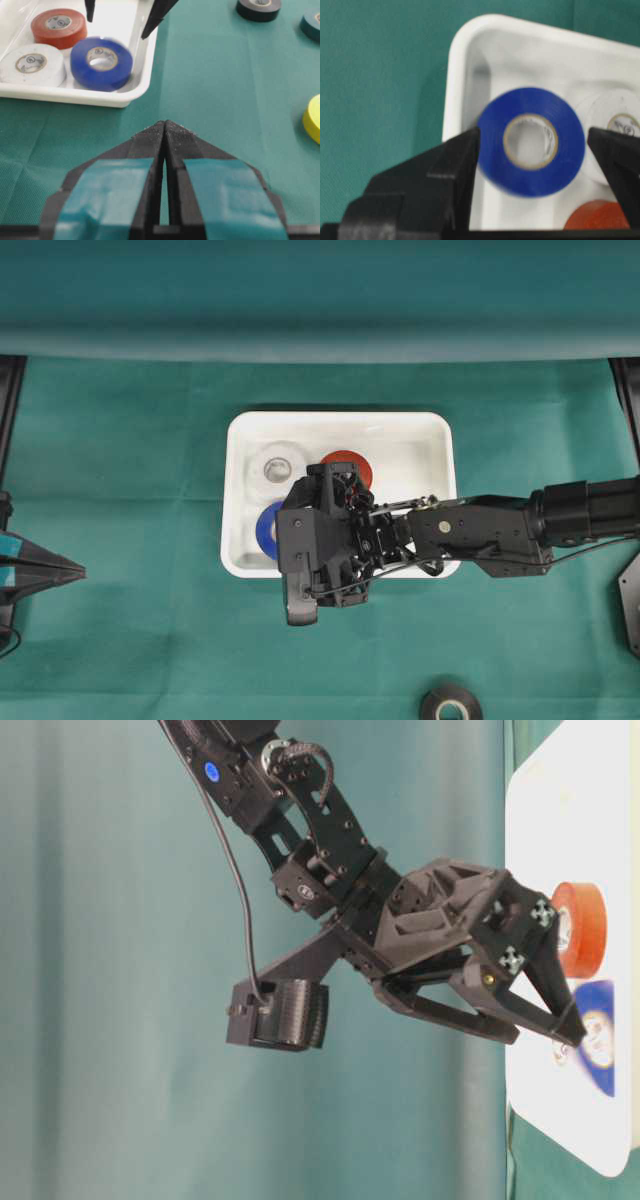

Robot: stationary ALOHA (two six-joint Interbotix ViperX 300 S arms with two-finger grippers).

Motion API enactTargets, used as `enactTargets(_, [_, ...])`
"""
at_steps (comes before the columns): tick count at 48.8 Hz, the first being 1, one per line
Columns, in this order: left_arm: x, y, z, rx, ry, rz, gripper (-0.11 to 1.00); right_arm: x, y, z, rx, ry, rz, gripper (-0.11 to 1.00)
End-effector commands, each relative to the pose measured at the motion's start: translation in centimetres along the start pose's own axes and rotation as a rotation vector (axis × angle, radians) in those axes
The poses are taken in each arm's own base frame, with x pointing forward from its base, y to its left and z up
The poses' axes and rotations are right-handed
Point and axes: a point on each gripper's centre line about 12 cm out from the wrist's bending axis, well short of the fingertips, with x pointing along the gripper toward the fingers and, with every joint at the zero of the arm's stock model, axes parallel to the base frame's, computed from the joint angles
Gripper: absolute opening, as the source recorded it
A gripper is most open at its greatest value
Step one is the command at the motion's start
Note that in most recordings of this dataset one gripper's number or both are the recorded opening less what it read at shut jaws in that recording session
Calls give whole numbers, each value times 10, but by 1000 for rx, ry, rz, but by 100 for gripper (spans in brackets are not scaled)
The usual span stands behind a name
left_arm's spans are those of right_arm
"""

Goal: Put the tape into the white case with the right arm.
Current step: 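Carry the blue roll into the tray's front-left corner and release, then withdraw the right gripper to the right side of the table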

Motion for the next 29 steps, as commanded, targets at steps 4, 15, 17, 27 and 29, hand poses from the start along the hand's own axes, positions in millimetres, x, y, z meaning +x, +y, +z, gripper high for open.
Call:
enactTargets(4, [0,0,4,-1,-6,3,0,-10,-1,10,3,-34,-2,62])
enactTargets(15, [1,0,3,-2,-5,1,0,-28,-3,-10,2,21,-18,62])
enactTargets(17, [0,0,4,-1,-6,3,0,-35,-4,-15,4,31,-21,62])
enactTargets(27, [0,0,4,-1,-6,3,0,-70,0,-49,3,48,-8,62])
enactTargets(29, [0,0,4,-1,-6,3,0,-77,0,-55,4,43,-4,62])
